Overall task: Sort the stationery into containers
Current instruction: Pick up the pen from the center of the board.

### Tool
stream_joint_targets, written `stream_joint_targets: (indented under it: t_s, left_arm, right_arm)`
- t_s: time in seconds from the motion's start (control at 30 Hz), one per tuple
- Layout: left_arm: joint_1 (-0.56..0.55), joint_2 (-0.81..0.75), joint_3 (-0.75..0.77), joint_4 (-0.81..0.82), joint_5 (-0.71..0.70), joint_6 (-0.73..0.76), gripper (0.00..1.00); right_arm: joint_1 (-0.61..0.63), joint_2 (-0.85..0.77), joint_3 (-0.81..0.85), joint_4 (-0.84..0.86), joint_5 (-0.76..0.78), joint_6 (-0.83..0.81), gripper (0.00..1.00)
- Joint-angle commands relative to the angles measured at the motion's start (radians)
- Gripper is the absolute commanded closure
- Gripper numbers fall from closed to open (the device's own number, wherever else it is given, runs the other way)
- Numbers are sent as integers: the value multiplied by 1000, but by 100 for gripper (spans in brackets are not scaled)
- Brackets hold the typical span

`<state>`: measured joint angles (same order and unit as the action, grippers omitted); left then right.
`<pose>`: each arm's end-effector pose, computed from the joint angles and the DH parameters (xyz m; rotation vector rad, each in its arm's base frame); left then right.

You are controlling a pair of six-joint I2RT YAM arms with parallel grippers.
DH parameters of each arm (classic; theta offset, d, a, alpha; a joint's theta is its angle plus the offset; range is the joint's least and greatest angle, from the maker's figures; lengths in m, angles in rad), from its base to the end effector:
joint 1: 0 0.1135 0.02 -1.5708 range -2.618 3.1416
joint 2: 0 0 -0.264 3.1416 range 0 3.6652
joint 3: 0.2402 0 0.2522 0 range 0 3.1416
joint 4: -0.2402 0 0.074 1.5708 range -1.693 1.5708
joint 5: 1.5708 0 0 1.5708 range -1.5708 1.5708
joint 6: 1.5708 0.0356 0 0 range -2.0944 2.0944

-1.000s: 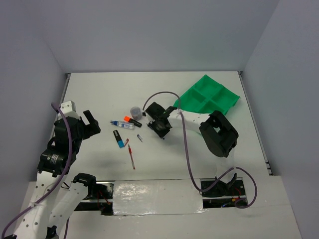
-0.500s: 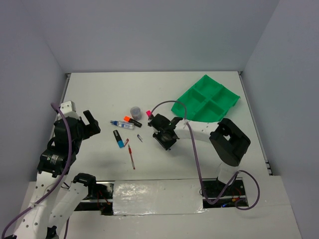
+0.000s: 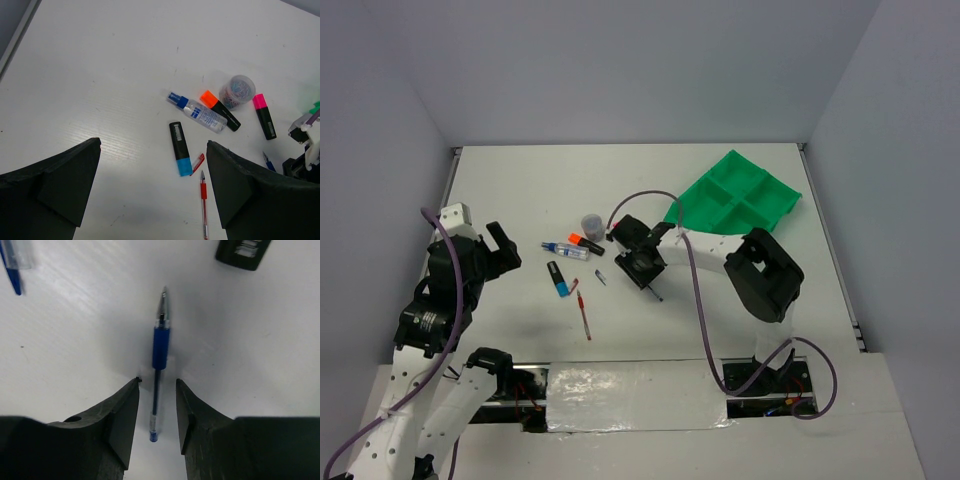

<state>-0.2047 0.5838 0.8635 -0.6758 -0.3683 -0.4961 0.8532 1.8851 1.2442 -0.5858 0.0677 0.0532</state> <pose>0.1177 -0.0113 0.3429 -0.5158 1.8706 -0.1032 0.2456 0.2778 0.1631 -1.0752 2.5855 0.1278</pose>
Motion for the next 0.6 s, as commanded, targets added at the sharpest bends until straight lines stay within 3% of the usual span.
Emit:
stream_joint_targets:
  t_s: [0.0, 0.17, 0.4, 0.5, 0.57]
  left_arm:
    - [-2, -9, -3, 39, 5, 22, 1]
    - [-2, -10, -4, 39, 3, 21, 1]
    - [-2, -10, 0, 36, -4, 22, 1]
    - [-2, -6, 3, 32, -17, 19, 1]
    - [-2, 1, 8, 27, -29, 13, 1]
  right_arm:
    - [-34, 25, 52, -2, -19, -26, 58]
    - [-33, 61, 29, -28, -43, -24, 67]
    - [-8, 60, -91, 7, -107, -13, 72]
    - [13, 75, -95, 3, -109, -1, 86]
    - [18, 71, -92, 4, -103, 10, 100]
